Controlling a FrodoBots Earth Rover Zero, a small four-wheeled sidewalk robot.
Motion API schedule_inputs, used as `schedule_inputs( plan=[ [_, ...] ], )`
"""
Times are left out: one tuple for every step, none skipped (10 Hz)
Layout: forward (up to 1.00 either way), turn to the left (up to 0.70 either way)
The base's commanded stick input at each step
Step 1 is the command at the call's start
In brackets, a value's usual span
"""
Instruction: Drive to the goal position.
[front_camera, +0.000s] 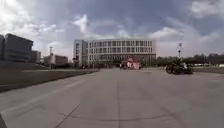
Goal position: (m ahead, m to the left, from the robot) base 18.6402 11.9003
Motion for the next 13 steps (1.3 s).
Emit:
schedule_inputs(
  plan=[
    [1.00,0.00],
    [1.00,0.00],
    [1.00,0.00],
    [1.00,0.00],
    [1.00,0.00],
    [1.00,0.00],
    [1.00,0.00],
    [1.00,-0.31],
    [1.00,-0.32],
    [1.00,-0.13],
    [1.00,0.00],
    [1.00,0.00],
    [1.00,0.00]
  ],
)
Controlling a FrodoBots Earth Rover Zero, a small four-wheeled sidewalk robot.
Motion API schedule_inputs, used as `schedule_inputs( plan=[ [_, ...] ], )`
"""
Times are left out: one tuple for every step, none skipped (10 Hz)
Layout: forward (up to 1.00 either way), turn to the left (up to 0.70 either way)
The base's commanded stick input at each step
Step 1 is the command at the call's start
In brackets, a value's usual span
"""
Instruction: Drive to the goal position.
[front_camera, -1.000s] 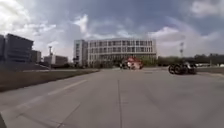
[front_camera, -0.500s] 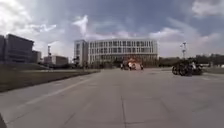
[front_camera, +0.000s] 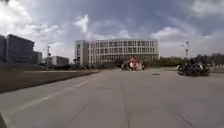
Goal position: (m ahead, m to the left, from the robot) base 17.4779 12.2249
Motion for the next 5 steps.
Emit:
schedule_inputs(
  plan=[
    [1.00,0.00],
    [1.00,0.00],
    [1.00,0.00],
    [1.00,0.00],
    [1.00,0.00]
  ],
)
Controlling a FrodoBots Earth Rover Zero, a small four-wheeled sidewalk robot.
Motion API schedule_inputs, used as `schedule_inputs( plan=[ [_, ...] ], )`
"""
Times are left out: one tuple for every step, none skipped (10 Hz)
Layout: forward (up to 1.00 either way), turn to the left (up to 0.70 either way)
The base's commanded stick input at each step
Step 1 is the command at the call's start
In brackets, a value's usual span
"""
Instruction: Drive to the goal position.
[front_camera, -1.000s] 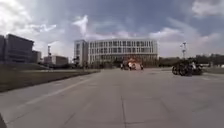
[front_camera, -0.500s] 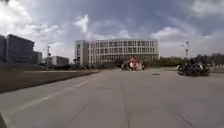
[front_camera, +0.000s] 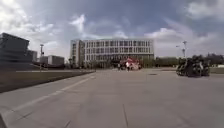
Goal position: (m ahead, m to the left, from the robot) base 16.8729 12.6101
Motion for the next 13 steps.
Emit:
schedule_inputs(
  plan=[
    [1.00,0.00],
    [1.00,0.00],
    [1.00,0.00],
    [1.00,0.00],
    [1.00,0.00],
    [1.00,0.00],
    [1.00,0.00],
    [1.00,0.00],
    [1.00,0.00],
    [1.00,0.00],
    [1.00,0.00],
    [1.00,0.00],
    [1.00,0.00]
  ],
)
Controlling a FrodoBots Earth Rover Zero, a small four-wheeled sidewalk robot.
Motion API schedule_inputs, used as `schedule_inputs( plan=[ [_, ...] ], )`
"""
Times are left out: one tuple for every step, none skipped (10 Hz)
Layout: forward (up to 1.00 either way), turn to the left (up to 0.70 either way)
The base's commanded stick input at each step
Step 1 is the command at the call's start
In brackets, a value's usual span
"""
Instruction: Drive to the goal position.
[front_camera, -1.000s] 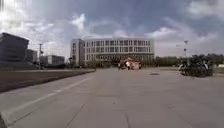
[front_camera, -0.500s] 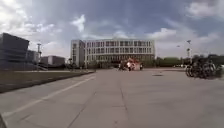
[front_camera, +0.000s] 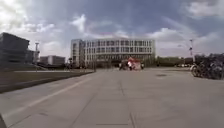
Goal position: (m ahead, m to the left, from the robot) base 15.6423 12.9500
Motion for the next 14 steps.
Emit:
schedule_inputs(
  plan=[
    [1.00,0.00],
    [1.00,0.00],
    [1.00,0.00],
    [1.00,0.00],
    [1.00,0.00],
    [1.00,0.00],
    [1.00,0.00],
    [1.00,0.00],
    [1.00,0.00],
    [1.00,0.00],
    [1.00,0.00],
    [1.00,0.00],
    [1.00,0.00],
    [1.00,0.00]
  ],
)
